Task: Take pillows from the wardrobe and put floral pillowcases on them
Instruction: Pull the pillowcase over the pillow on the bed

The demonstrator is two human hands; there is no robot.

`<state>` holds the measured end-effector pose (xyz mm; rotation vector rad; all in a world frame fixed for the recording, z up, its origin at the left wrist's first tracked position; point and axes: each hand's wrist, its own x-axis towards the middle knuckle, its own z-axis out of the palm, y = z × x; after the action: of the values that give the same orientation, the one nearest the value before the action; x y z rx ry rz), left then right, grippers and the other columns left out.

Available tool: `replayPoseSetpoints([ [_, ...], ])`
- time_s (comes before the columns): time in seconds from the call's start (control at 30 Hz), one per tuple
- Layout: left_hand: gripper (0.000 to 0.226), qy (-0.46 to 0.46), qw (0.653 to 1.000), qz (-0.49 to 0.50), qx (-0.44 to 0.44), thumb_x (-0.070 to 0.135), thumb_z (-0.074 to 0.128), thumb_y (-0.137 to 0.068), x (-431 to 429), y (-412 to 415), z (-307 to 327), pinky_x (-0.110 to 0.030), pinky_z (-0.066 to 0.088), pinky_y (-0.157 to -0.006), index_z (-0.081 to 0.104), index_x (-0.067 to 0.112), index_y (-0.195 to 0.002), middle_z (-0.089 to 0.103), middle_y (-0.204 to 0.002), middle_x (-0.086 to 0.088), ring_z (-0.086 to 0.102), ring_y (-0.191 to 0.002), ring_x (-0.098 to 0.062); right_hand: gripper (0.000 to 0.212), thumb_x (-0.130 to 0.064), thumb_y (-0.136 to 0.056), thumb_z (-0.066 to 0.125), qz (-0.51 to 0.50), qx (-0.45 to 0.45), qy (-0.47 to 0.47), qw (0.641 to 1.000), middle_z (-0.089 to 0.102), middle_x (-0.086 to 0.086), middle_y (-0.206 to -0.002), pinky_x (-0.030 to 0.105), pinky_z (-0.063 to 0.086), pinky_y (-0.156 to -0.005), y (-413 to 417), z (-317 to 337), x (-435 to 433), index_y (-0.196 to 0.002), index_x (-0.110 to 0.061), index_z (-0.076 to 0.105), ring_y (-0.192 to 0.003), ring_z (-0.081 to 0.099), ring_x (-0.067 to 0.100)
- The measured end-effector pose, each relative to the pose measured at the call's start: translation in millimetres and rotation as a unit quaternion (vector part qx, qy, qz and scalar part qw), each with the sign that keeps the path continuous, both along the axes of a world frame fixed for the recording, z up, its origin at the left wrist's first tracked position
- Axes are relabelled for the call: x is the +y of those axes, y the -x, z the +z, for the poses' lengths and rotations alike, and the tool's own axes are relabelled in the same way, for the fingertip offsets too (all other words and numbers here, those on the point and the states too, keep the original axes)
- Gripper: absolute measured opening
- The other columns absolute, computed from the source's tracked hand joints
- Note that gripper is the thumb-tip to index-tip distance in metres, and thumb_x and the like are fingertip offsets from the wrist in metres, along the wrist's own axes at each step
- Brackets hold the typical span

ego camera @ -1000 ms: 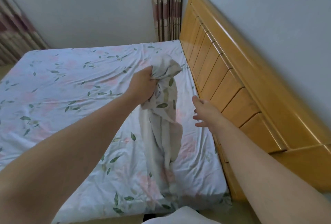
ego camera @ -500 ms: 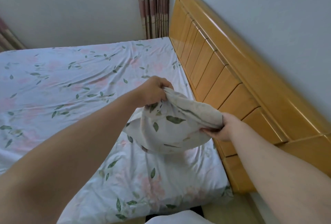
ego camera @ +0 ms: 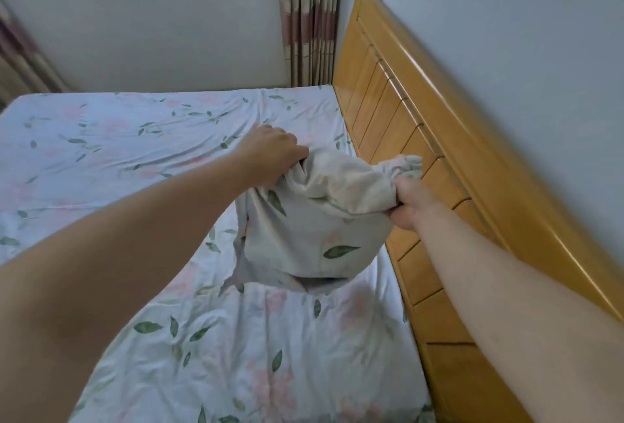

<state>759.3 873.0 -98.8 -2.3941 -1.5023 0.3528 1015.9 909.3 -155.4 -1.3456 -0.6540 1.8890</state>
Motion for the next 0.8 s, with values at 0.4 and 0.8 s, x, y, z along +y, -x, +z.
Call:
replayPoseSetpoints([
  [0.4,0.038,-0.181,0.976,-0.016,-0.117,0.0,0.05,-0.072,14.4,-12.5,-93.3,-0.043,0.041,-0.07,0.058,0.016,-0.104,0.056,-0.092,-0.01,0.054,-0.08,-0.033,0.036,0.006,-0.094,0.05,-0.072,-0.018,-0.054,0.996,0.072,0.01,-0.108,0.031,0.063,-0.071,-43.1,-27.5,58.0,-0.125,-0.008,0.063,-0.091,0.071,0.023],
  [0.8,0.029,0.306,0.923,0.22,-0.076,-0.001,0.041,-0.093,-60.8,-76.8,-385.2,-0.039,0.046,-0.073,0.06,0.011,-0.111,0.064,-0.106,-0.011,0.064,-0.102,-0.034,0.029,-0.001,-0.103,0.04,-0.137,-0.204,0.292,0.924,0.058,0.014,-0.081,0.023,0.051,-0.037,-123.3,-312.8,7.3,-0.125,-0.014,0.054,-0.063,0.06,0.024],
])
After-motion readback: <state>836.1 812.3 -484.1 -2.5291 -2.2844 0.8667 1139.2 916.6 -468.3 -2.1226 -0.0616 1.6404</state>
